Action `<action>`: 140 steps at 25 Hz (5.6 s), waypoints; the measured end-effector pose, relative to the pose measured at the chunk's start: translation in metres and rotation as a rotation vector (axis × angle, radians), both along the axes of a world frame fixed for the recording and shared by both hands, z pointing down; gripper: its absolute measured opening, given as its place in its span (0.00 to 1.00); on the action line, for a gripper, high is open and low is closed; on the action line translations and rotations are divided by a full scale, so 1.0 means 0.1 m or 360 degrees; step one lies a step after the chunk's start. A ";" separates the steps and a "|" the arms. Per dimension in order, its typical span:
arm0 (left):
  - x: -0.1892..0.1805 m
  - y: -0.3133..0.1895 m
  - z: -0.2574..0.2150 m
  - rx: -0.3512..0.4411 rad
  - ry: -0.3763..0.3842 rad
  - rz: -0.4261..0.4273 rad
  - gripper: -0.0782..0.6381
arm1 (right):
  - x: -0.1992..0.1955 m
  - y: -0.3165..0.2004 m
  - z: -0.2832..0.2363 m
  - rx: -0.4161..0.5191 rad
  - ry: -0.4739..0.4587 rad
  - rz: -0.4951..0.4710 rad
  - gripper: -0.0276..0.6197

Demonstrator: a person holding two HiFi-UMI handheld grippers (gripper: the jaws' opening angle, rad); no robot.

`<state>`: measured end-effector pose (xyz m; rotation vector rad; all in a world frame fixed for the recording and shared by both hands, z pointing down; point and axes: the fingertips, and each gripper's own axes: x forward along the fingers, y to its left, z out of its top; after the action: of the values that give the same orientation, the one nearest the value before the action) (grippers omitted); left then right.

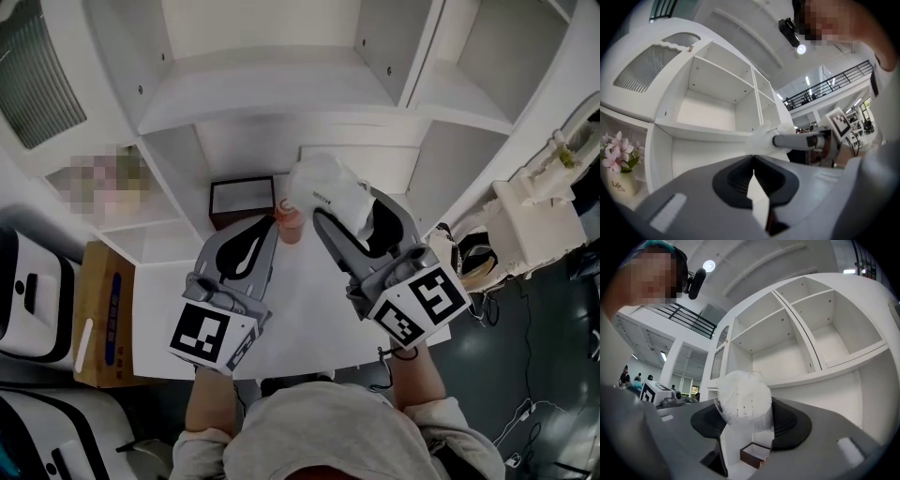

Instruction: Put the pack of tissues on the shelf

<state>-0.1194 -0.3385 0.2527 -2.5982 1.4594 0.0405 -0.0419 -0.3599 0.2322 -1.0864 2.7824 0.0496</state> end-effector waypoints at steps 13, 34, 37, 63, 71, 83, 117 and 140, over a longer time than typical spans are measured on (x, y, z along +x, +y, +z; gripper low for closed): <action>-0.27 -0.12 -0.05 0.0018 0.0053 0.0175 0.11 | -0.10 -0.31 -0.55 0.0108 -0.0015 0.0192 0.45; -0.55 -0.29 -0.01 0.0005 0.0124 0.0203 0.11 | -0.14 -0.92 -0.99 0.0215 0.0104 0.0436 0.45; -0.60 -0.31 0.00 0.0002 0.0129 0.0195 0.11 | -0.14 -1.03 -0.93 0.0189 0.0118 0.0474 0.45; -0.87 -0.42 0.09 -0.0037 0.0163 0.0143 0.11 | -0.28 -1.50 -0.82 0.0073 0.0328 0.0658 0.50; -0.82 -0.42 0.08 -0.0042 0.0165 0.0158 0.11 | -0.28 -1.41 -0.85 0.0079 0.0139 0.0494 0.62; -0.73 -0.38 0.08 -0.0050 0.0160 0.0175 0.11 | -0.20 -1.18 -0.87 0.0154 0.0101 0.0469 0.65; -0.09 -0.17 0.15 -0.0090 0.0126 0.0348 0.11 | 0.05 -0.16 -0.23 -0.0007 0.0130 0.0271 0.04; 0.18 0.02 0.27 -0.0142 0.0116 0.0377 0.11 | 0.19 0.31 0.51 -0.0180 0.0113 0.0214 0.04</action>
<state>-0.1011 -0.3369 0.2795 -2.8574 1.1922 0.1014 -0.0233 -0.3293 0.2828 -1.3235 2.8000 -0.0556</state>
